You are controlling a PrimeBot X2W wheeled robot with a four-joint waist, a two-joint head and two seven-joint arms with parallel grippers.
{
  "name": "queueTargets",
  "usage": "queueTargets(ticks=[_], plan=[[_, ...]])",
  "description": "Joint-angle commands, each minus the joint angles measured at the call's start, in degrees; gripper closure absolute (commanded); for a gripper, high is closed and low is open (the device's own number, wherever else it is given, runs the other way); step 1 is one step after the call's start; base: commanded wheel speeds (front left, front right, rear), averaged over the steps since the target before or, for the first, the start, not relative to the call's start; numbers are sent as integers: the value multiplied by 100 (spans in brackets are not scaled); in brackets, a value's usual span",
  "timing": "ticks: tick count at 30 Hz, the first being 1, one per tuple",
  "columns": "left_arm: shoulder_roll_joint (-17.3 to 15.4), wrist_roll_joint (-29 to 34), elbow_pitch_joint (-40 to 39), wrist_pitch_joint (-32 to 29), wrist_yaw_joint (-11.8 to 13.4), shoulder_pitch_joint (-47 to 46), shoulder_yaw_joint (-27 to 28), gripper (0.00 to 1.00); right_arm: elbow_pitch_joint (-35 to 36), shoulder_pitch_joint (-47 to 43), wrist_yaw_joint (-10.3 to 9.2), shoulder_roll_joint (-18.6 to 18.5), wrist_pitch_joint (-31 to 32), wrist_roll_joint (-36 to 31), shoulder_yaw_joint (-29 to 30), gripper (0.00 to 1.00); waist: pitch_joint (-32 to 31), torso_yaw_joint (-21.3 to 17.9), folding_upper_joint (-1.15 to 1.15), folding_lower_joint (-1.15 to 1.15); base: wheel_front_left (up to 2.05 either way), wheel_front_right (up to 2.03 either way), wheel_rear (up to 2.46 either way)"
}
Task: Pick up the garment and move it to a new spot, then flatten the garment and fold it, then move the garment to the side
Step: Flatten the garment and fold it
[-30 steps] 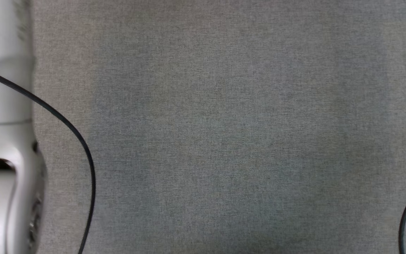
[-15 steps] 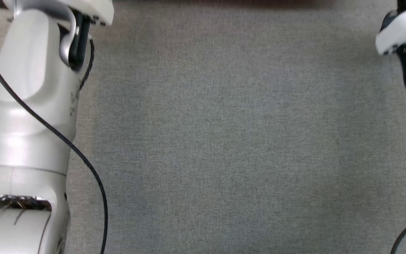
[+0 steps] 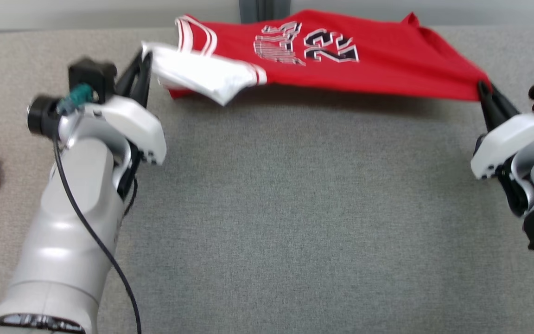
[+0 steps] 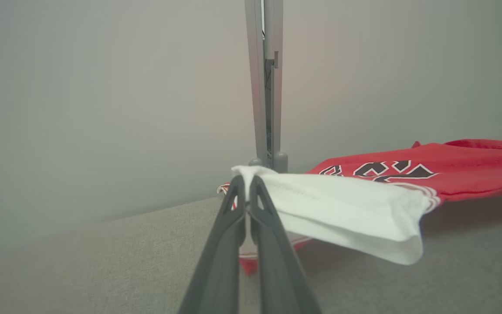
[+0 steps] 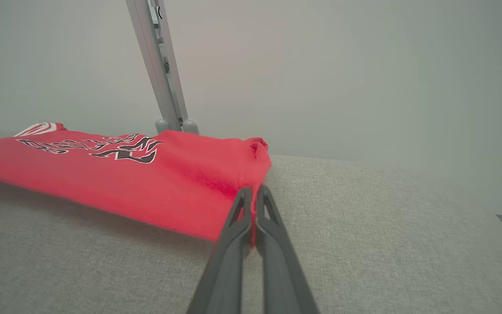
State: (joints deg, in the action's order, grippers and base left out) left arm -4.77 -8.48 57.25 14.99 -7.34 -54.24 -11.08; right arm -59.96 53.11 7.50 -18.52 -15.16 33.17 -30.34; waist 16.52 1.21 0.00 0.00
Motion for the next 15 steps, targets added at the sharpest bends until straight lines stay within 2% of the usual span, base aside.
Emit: queueTargets(ticks=[1,6,15], plan=[[-99,35,196,13,-7,208,-95,100,-79,-237,-1,-103,-14,172,-164,100,-318,5,0,0,0,0,0],[-124,58,467,13,-11,630,-371,100,-204,-557,-1,-120,-14,490,-493,100,-665,6,0,0,0,0,0],[-181,-96,534,13,-12,1275,-620,100,-428,-1087,-2,-126,-14,1008,-548,100,-1164,43,0,0,0,0,0]])
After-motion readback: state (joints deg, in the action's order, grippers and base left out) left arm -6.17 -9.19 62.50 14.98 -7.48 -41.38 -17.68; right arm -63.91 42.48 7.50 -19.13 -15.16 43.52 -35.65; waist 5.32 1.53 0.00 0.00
